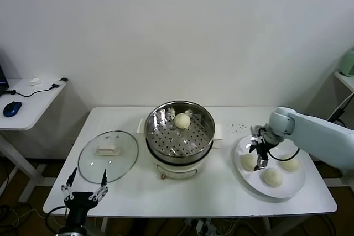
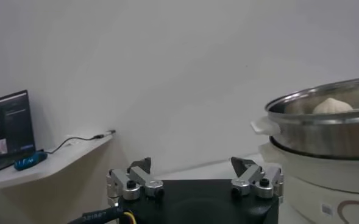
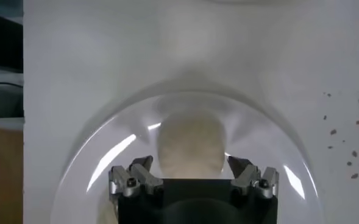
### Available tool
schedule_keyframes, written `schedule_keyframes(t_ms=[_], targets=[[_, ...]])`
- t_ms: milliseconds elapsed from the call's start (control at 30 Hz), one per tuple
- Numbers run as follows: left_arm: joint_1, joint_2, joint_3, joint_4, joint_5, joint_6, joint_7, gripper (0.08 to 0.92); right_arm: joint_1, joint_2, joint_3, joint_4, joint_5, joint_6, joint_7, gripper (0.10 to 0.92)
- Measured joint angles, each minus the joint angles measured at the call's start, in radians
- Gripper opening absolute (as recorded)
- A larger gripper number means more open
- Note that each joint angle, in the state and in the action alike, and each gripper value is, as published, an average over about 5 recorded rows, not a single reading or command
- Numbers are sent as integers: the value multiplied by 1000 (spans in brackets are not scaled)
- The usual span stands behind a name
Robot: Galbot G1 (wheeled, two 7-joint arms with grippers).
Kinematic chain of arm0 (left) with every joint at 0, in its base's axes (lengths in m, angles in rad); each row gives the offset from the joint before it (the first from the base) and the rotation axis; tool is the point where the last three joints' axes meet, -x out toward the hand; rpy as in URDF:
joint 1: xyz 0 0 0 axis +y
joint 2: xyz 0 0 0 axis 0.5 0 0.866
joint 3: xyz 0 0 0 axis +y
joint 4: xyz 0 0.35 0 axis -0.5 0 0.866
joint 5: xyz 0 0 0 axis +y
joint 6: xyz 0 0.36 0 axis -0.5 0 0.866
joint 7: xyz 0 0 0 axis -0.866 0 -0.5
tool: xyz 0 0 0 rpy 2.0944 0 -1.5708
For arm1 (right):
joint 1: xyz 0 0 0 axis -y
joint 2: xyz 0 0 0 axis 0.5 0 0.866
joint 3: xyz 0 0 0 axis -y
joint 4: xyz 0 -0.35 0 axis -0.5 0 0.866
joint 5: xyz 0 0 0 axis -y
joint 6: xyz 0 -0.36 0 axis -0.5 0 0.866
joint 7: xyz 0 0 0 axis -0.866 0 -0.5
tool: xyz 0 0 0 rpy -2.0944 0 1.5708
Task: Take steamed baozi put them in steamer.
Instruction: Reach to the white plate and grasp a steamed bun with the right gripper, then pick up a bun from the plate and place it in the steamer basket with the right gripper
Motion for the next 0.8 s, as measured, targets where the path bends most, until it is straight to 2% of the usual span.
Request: schedule_keyframes(t_ms=[100, 433, 800], targets=[[0, 0, 0, 2, 2, -1, 0, 823, -11, 10, 12, -12, -6, -1, -3, 811], [4, 2, -1, 5, 6, -7, 0, 823, -14, 10, 25, -21, -6, 0, -23, 668], [14, 2, 1, 8, 6, -14, -1, 823, 56, -17, -17, 0, 44, 2, -30, 616]])
